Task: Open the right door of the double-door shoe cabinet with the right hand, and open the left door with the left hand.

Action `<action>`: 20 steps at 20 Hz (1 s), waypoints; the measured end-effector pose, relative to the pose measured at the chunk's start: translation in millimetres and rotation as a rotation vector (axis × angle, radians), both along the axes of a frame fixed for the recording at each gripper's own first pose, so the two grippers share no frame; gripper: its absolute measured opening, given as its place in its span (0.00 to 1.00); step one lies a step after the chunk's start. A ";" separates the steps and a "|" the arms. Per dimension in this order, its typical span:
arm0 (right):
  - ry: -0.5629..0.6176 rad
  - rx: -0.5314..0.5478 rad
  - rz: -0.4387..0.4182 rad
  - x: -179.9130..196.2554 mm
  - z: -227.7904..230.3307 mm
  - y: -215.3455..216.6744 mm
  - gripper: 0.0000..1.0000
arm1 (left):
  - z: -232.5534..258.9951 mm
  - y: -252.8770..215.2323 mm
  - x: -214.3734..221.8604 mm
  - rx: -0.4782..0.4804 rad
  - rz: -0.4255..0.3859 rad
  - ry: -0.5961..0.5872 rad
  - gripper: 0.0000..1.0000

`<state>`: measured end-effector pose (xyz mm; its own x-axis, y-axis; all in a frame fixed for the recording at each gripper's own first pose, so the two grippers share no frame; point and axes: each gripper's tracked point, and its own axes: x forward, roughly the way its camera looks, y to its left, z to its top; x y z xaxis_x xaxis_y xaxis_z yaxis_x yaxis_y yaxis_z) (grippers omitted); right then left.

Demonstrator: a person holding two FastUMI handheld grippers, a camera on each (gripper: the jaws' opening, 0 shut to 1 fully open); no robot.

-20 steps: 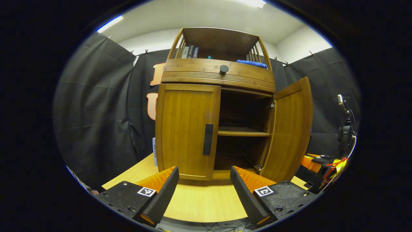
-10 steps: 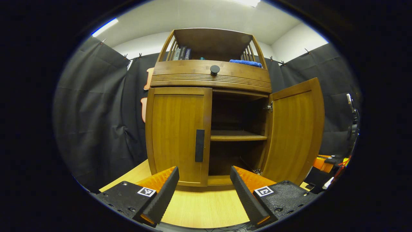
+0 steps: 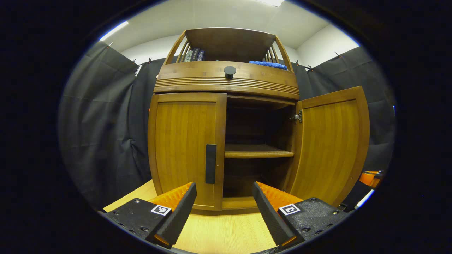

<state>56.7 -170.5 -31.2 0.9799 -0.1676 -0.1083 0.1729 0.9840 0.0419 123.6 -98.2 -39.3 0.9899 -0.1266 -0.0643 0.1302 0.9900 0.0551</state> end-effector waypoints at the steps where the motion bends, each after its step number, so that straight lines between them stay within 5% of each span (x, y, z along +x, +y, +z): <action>1: 0.000 0.002 -0.008 -2.0 1.2 -4.4 0.08 | 0.9 -2.4 6.6 0.002 0.001 -0.003 0.94; 3: -0.005 0.005 -0.028 -1.8 4.0 -14.2 0.08 | -1.3 -4.9 17.3 0.013 0.002 -0.007 0.94; 4: -0.011 0.007 -0.032 -2.2 5.2 -16.4 0.17 | -1.8 -5.4 21.6 0.019 0.003 -0.009 0.94; 5: -0.014 0.011 -0.029 -1.9 5.6 -18.0 0.00 | -1.9 -5.2 27.7 0.021 0.005 -0.011 0.94; 6: -0.012 0.012 -0.029 -5.1 4.9 -18.3 0.17 | -2.4 -4.3 34.1 0.023 0.008 -0.014 0.94; 15: -0.005 0.007 -0.069 -5.8 3.9 -34.2 0.97 | -3.6 9.4 104.3 0.046 0.070 -0.042 0.94; 20: 0.005 -0.005 -0.095 -11.1 2.0 -39.5 0.98 | -14.7 24.5 139.7 0.038 0.113 -0.027 0.94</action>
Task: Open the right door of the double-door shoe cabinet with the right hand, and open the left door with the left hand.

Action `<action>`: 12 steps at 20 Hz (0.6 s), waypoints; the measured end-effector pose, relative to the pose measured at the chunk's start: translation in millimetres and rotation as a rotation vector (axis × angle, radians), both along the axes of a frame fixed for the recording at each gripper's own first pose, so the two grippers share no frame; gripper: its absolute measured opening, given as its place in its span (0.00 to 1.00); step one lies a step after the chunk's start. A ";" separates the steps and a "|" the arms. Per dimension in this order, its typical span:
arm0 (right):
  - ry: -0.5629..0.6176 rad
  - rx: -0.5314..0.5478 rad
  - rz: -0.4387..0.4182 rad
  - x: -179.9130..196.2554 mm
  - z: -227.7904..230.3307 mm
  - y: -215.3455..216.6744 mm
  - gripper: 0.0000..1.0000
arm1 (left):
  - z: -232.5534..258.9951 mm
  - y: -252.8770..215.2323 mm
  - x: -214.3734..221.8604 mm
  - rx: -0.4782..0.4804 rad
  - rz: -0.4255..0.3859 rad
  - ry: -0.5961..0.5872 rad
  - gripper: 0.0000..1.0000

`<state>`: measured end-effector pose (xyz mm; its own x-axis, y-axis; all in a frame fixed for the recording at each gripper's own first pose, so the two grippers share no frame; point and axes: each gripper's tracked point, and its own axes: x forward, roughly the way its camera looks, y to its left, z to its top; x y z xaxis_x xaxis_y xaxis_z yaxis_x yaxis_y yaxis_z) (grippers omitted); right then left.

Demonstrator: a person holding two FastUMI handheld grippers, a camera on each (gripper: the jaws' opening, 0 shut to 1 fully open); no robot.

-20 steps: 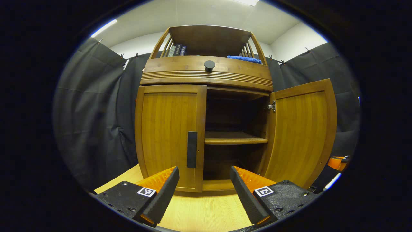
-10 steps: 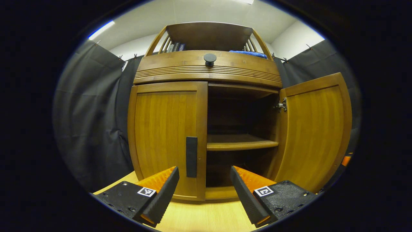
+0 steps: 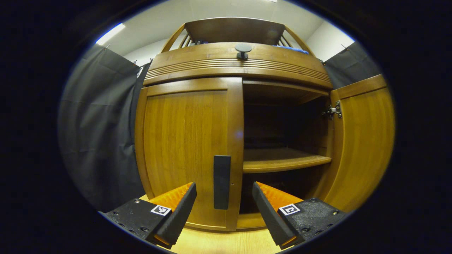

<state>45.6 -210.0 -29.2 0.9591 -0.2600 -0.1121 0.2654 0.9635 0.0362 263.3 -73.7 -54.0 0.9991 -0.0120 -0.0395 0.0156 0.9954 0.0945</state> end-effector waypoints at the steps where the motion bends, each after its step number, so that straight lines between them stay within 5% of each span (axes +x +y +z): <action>1: 0.002 0.000 -0.006 -1.0 -0.4 -1.0 0.98 | -1.5 2.7 7.2 0.003 0.007 0.002 0.94; 12: 0.029 -0.002 -0.063 -16.7 -11.5 -1.7 0.98 | -16.3 15.8 46.9 -0.029 -0.019 0.024 0.90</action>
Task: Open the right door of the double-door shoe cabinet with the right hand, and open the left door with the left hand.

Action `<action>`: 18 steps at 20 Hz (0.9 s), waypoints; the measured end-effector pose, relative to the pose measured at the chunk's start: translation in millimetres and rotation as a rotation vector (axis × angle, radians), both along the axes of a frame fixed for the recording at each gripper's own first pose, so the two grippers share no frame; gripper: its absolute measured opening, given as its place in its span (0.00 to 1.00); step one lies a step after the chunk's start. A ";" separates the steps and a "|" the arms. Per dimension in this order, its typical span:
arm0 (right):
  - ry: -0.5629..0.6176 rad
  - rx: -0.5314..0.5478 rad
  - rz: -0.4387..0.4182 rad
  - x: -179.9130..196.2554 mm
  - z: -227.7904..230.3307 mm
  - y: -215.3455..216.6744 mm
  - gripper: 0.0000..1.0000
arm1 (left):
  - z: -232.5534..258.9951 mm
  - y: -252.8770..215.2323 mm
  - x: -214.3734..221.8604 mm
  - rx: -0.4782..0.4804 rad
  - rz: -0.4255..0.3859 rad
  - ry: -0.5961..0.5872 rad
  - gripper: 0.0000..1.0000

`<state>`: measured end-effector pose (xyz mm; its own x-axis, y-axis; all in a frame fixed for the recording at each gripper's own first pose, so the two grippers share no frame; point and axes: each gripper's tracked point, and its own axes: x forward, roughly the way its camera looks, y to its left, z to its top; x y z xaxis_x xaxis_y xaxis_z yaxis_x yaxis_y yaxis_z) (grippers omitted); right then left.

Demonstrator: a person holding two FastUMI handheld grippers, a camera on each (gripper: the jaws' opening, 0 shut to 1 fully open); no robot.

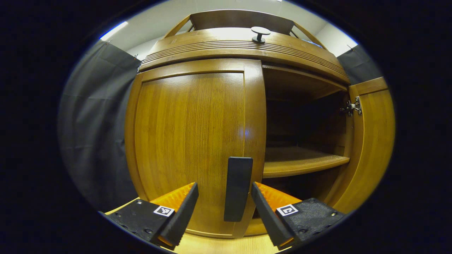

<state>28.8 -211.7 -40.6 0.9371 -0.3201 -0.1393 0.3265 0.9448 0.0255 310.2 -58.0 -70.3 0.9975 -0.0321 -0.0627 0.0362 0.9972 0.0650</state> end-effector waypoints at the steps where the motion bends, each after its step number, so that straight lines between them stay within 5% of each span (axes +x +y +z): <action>1: 0.003 0.002 -0.002 -3.5 -1.5 1.0 0.98 | -2.6 -2.1 1.0 -0.008 -0.007 0.009 0.82; 5: 0.008 -0.004 -0.004 -8.6 -3.7 6.7 0.98 | -7.4 -5.8 5.3 0.003 -0.038 0.017 0.67; 12: 0.013 -0.009 -0.014 -17.6 -6.1 14.5 0.98 | -13.0 -3.8 6.3 0.001 -0.062 0.039 0.58; 18: 0.007 -0.019 -0.024 -21.7 -4.8 22.5 0.98 | -22.9 1.7 6.1 0.016 -0.110 0.065 0.35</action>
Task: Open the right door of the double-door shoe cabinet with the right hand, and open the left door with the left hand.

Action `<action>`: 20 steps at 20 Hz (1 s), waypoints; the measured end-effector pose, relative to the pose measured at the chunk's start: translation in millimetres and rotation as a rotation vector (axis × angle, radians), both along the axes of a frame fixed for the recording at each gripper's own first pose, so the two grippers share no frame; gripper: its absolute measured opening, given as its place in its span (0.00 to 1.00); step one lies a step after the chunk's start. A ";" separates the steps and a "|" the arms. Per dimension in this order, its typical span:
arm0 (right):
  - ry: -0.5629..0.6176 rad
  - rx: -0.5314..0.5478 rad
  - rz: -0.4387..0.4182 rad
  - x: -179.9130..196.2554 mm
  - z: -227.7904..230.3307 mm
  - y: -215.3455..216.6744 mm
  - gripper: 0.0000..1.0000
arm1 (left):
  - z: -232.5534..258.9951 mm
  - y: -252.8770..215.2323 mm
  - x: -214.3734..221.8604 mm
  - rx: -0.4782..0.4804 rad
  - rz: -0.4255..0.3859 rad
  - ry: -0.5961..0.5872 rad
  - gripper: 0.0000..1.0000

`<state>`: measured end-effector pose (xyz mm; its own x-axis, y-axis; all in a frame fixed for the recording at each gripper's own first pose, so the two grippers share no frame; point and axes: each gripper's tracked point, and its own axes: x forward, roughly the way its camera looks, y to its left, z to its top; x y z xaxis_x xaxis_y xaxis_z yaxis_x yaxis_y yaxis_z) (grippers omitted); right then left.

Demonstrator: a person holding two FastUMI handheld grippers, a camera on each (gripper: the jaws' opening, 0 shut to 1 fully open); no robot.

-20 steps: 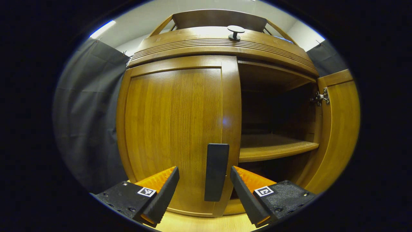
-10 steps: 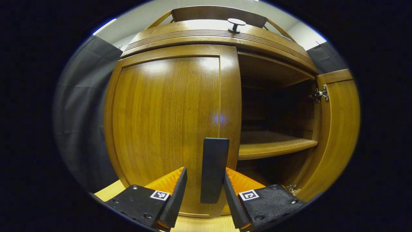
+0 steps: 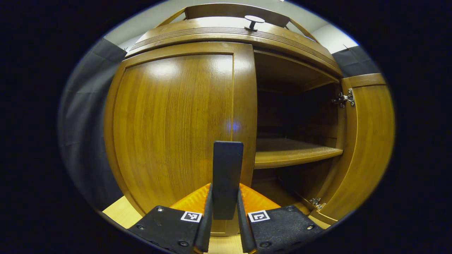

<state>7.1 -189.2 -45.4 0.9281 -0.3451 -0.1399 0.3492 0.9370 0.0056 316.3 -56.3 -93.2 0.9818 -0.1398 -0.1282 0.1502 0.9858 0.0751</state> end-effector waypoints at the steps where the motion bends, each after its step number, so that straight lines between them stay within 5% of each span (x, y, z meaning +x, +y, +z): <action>1: 0.003 0.001 0.001 -0.7 -1.7 0.8 0.98 | 1.2 -6.3 -1.7 0.005 0.000 -0.005 0.31; 20: -0.003 0.007 0.179 21.5 -2.6 66.0 0.98 | 21.6 36.7 -97.3 -0.026 0.050 -0.042 0.19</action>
